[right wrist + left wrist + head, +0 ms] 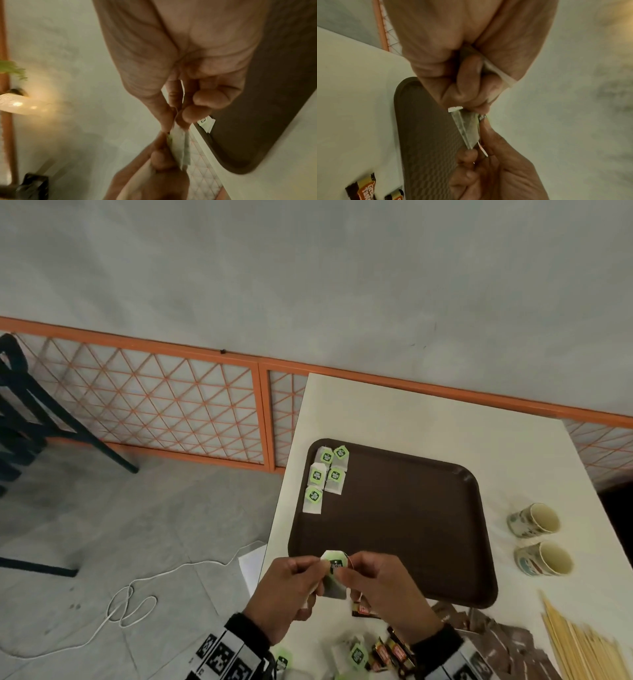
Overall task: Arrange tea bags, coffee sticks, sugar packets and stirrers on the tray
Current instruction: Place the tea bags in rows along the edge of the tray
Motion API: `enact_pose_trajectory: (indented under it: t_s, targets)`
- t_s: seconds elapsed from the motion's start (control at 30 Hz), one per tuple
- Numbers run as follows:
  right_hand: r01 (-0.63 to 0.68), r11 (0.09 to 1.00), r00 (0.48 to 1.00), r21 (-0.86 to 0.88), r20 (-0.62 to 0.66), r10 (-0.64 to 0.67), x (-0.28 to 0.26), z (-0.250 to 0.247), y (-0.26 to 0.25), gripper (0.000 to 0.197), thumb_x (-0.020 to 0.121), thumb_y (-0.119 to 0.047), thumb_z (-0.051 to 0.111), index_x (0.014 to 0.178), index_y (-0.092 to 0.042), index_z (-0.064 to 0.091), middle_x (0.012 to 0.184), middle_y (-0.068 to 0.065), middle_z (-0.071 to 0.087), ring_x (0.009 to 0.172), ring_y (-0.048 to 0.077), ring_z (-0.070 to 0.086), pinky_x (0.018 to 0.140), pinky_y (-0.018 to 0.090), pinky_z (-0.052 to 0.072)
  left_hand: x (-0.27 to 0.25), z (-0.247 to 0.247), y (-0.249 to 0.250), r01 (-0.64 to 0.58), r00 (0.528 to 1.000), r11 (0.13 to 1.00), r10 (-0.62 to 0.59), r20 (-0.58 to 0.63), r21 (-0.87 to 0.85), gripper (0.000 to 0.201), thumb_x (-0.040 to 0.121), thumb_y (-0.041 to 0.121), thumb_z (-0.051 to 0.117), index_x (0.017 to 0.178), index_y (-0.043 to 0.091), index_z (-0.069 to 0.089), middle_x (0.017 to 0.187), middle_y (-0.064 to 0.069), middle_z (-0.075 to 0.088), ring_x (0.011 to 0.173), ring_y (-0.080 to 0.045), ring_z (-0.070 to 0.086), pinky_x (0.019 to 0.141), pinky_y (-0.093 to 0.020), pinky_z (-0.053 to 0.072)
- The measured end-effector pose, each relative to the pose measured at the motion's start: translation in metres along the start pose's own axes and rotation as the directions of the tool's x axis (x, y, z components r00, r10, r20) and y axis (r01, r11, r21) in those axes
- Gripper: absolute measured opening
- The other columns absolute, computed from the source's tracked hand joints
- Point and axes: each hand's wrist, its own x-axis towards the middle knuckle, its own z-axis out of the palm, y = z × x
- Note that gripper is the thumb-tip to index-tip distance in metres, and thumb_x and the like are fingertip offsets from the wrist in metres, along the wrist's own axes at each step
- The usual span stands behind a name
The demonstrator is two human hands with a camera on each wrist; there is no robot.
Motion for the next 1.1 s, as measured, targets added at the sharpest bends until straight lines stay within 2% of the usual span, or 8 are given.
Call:
enact_pose_trajectory:
  t_s: [0.13,0.4,0.6,0.73,0.83,0.9,0.97,1.1]
  targets:
    - [-0.032,0.994,0.995,-0.100,-0.098,0.022,0.056,-0.010,-0.006,0.013,0.091,-0.028,0.067,0.087,-0.016,0.071,0.064,-0.002,0.062,0.053,0.002,0.050,0.053,0.016,0.041,0.019,-0.020,0.003,0.041,0.991,0.999,-0.041,-0.128,-0.006,0.022,0.095,0.023,0.061,0.094,0.006,0.075,0.063,-0.005,0.048,0.045,-0.010,0.030,0.041,-0.019,0.023]
    - [-0.209,0.975,0.944,-0.074,-0.276,0.181,0.175,-0.019,0.016,0.024,0.082,-0.021,0.079,0.093,-0.002,0.071,0.077,0.005,0.070,0.057,0.007,0.055,0.054,0.017,0.047,0.042,-0.062,-0.005,0.136,0.963,0.973,-0.085,-0.257,0.185,0.019,0.096,0.027,0.058,0.096,0.014,0.072,0.067,-0.005,0.054,0.046,-0.008,0.037,0.041,-0.020,0.030]
    - [-0.267,0.955,0.888,-0.130,-0.418,0.191,0.194,-0.016,0.025,0.027,0.072,-0.025,0.087,0.087,-0.011,0.069,0.083,0.004,0.074,0.059,0.010,0.063,0.055,0.022,0.053,0.059,-0.064,-0.010,0.123,0.964,0.974,-0.072,-0.258,0.189,0.016,0.097,0.026,0.056,0.103,0.017,0.068,0.069,-0.005,0.057,0.048,-0.009,0.040,0.042,-0.020,0.032]
    - [-0.279,0.941,0.887,-0.192,-0.427,0.176,0.192,-0.016,0.027,0.034,0.068,-0.033,0.088,0.085,-0.014,0.066,0.084,0.001,0.072,0.072,0.015,0.068,0.068,0.031,0.060,0.058,-0.061,-0.008,0.110,0.971,0.988,-0.083,-0.226,0.109,0.024,0.101,0.026,0.048,0.106,0.014,0.068,0.078,-0.010,0.060,0.059,-0.015,0.048,0.048,-0.024,0.039]
    - [-0.216,0.930,0.888,-0.298,-0.456,0.060,0.169,-0.018,0.013,0.029,0.077,-0.040,0.080,0.088,-0.018,0.065,0.086,-0.004,0.067,0.079,0.010,0.064,0.060,0.020,0.047,0.053,-0.059,-0.005,0.125,0.967,0.981,-0.154,-0.204,-0.148,0.031,0.103,0.027,0.043,0.107,0.007,0.067,0.091,-0.017,0.066,0.072,-0.023,0.061,0.053,-0.029,0.050]
    - [-0.112,0.914,0.918,-0.389,-0.393,-0.055,0.137,-0.013,-0.004,0.019,0.086,-0.036,0.073,0.089,-0.019,0.065,0.082,-0.008,0.065,0.075,0.003,0.060,0.058,0.013,0.038,0.052,-0.058,-0.002,0.132,0.965,0.928,-0.201,-0.169,-0.349,0.032,0.103,0.022,0.042,0.108,0.001,0.066,0.093,-0.018,0.070,0.077,-0.027,0.068,0.058,-0.033,0.056]
    - [-0.001,0.896,0.976,-0.444,-0.197,-0.097,0.102,-0.003,-0.016,0.014,0.090,-0.034,0.068,0.088,-0.021,0.065,0.079,-0.007,0.067,0.068,0.003,0.061,0.059,0.013,0.043,0.051,-0.056,-0.001,0.110,0.970,0.882,-0.197,-0.145,-0.459,0.029,0.101,0.011,0.041,0.112,-0.003,0.064,0.097,-0.020,0.072,0.083,-0.031,0.071,0.068,-0.039,0.060]
    - [0.061,0.893,0.997,-0.446,0.070,-0.033,0.054,0.024,-0.019,0.026,0.087,-0.051,0.064,0.086,-0.025,0.065,0.074,-0.005,0.070,0.058,0.001,0.064,0.056,0.016,0.051,0.044,-0.044,-0.002,0.056,0.981,0.913,-0.125,-0.146,-0.403,0.031,0.101,0.001,0.037,0.116,0.002,0.064,0.111,-0.017,0.072,0.099,-0.028,0.069,0.088,-0.043,0.054]
